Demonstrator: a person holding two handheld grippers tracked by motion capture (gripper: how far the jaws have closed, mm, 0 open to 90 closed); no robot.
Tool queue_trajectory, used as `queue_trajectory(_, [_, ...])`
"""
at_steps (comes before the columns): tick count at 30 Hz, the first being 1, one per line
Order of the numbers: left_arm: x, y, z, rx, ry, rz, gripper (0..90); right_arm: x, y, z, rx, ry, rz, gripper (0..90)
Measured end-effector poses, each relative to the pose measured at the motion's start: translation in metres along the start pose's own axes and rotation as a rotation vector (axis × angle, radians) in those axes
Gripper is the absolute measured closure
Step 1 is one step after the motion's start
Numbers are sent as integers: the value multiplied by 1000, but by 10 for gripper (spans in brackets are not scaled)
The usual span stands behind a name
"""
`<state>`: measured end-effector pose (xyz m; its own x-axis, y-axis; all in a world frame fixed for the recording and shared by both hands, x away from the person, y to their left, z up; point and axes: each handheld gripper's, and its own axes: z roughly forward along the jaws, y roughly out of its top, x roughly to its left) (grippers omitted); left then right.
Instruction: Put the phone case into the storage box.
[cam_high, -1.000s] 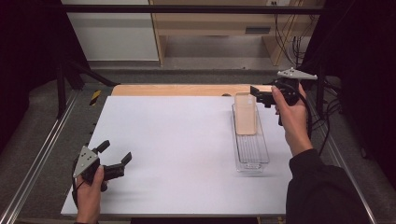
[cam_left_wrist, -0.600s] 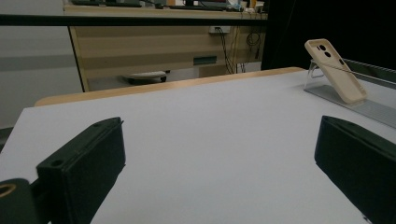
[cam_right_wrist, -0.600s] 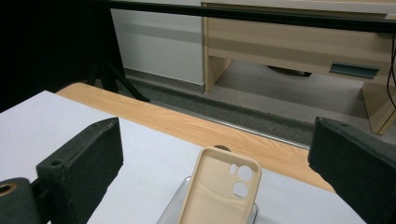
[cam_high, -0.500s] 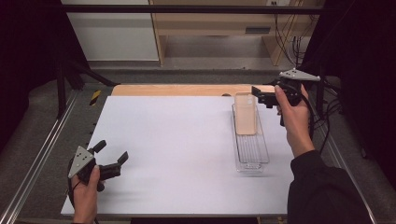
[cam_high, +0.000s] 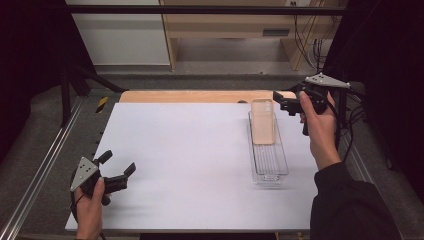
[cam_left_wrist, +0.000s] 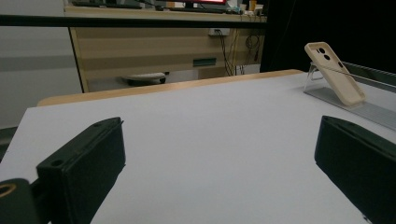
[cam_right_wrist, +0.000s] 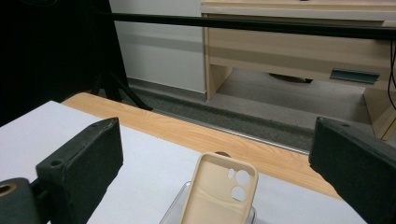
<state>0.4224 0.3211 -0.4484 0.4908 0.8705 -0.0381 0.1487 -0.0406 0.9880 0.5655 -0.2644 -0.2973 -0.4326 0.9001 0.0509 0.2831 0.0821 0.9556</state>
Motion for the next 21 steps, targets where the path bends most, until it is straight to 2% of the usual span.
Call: queue_trajectory(21, [-1,0,0,-1,-17,9,15,-10,-5,-14,-36,-8,32,32])
